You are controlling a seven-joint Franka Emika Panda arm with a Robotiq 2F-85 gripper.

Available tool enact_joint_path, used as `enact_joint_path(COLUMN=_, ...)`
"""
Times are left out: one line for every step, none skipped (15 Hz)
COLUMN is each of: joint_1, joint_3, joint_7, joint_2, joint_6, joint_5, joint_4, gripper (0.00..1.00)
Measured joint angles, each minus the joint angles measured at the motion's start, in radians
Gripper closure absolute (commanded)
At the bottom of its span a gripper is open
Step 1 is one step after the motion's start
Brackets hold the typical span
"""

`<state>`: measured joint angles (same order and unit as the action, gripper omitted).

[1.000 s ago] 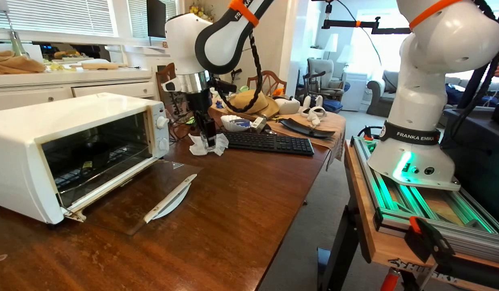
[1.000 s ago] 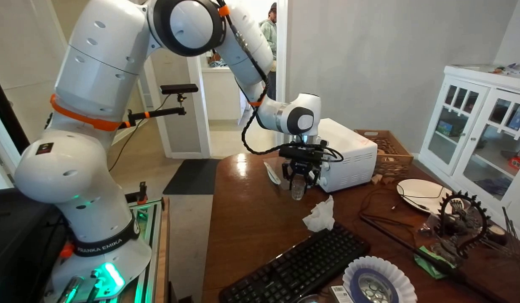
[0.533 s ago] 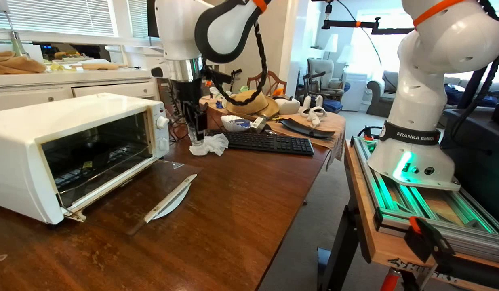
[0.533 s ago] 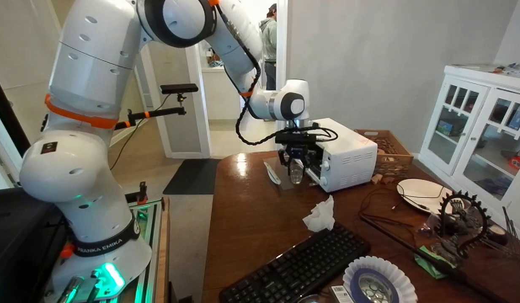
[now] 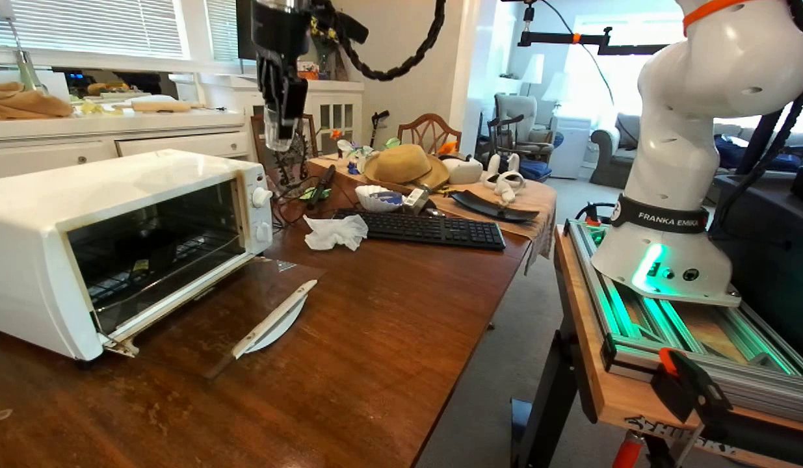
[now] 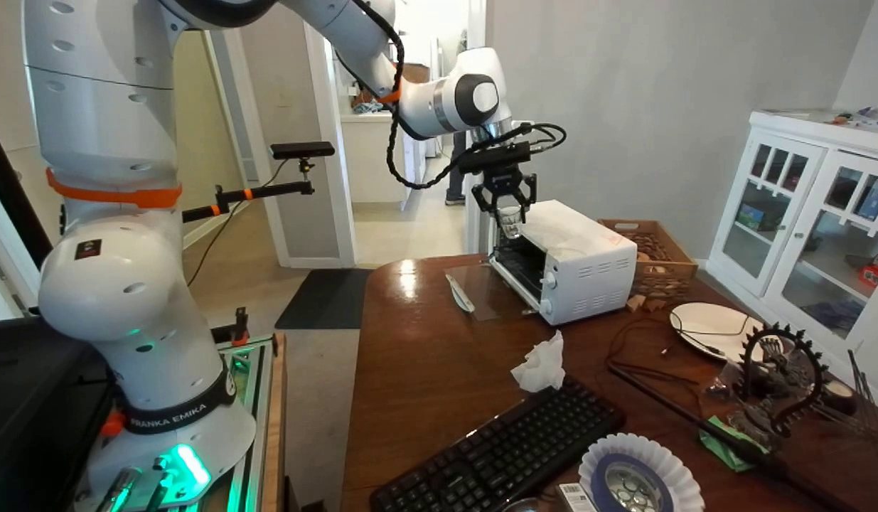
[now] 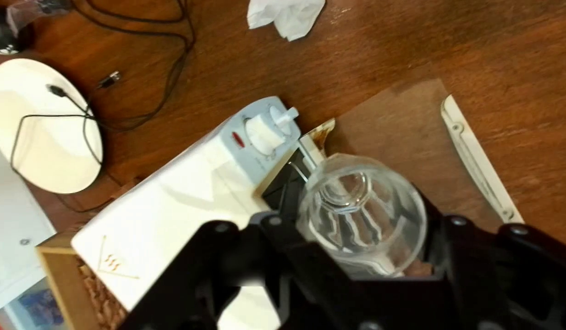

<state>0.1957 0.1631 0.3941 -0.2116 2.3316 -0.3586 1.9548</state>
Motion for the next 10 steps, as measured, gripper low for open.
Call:
enact_joint_path(joint_1=-0.008, joint_3=-0.001, joint_7=-0.001, joint_2=0.012, joint_6=0.002, joint_5=0.017, joint_4=-0.017, gripper=0.70)
enact_joint_path(joint_1=-0.017, joint_3=-0.001, joint_7=0.001, joint_2=0.018, joint_6=0.003, joint_5=0.045, joint_4=-0.037, gripper=0.45)
enact_joint_path(joint_1=-0.021, joint_3=-0.001, joint_7=0.005, joint_2=0.020, joint_6=0.003, joint_5=0.050, joint_4=-0.049, gripper=0.45)
enact_joint_path(joint_1=-0.022, joint_3=-0.001, joint_7=0.005, joint_2=0.020, joint_6=0.003, joint_5=0.050, joint_4=-0.050, gripper=0.45)
enact_joint_path(joint_1=-0.021, joint_3=0.000, joint_7=0.005, joint_2=0.018, joint_6=0.002, joint_5=0.049, joint_4=-0.047, gripper=0.45)
enact_joint_path(joint_1=-0.020, joint_3=0.001, joint_7=0.005, joint_2=0.017, joint_6=0.002, joint_5=0.049, joint_4=-0.043, gripper=0.45)
enact_joint_path(joint_1=-0.020, joint_3=0.001, joint_7=0.005, joint_2=0.016, joint_6=0.002, joint_5=0.049, joint_4=-0.043, gripper=0.70)
enact_joint_path(joint_1=-0.020, joint_3=0.001, joint_7=0.005, joint_2=0.014, joint_6=0.002, joint_5=0.049, joint_4=-0.043, gripper=0.70)
enact_joint_path(joint_1=-0.020, joint_3=0.001, joint_7=0.005, joint_2=0.014, joint_6=0.002, joint_5=0.049, joint_4=-0.043, gripper=0.70)
enact_joint_path(joint_1=-0.020, joint_3=0.001, joint_7=0.005, joint_2=0.013, joint_6=-0.001, joint_5=0.049, joint_4=-0.045, gripper=0.70)
